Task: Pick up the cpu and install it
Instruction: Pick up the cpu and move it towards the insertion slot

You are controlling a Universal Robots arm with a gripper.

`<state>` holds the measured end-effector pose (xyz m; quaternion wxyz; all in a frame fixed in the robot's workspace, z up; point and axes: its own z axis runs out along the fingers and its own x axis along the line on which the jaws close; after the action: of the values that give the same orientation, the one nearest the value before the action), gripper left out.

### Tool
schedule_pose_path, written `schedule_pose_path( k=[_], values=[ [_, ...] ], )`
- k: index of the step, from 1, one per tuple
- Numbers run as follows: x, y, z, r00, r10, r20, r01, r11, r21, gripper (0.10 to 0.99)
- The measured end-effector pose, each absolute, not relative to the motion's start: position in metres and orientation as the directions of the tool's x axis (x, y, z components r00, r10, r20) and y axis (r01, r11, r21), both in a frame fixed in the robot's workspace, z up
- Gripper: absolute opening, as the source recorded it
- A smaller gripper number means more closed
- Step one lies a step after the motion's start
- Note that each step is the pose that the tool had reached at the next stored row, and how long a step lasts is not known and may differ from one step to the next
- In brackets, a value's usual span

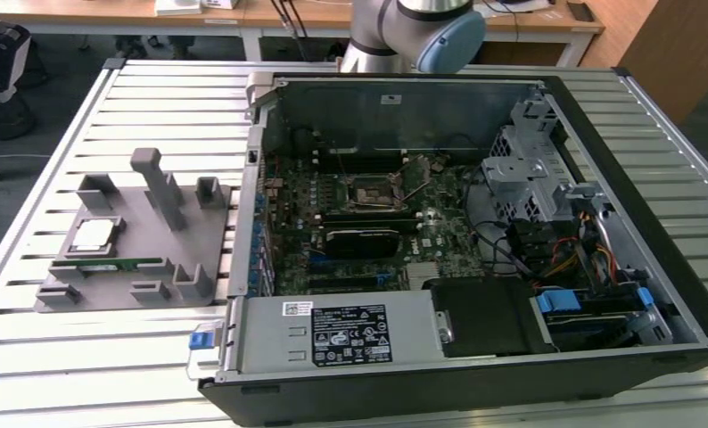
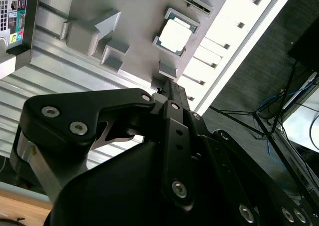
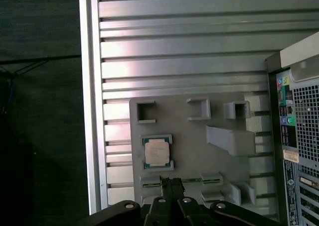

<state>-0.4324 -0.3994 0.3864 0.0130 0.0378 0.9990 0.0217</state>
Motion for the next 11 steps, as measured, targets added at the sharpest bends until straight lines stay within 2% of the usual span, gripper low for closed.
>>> schedule_pose_path(
  k=[11],
  values=[
    [-0.4329,-0.3994,0.3820,-0.997,0.076,-0.020,0.075,0.996,0.043,0.106]
  ],
)
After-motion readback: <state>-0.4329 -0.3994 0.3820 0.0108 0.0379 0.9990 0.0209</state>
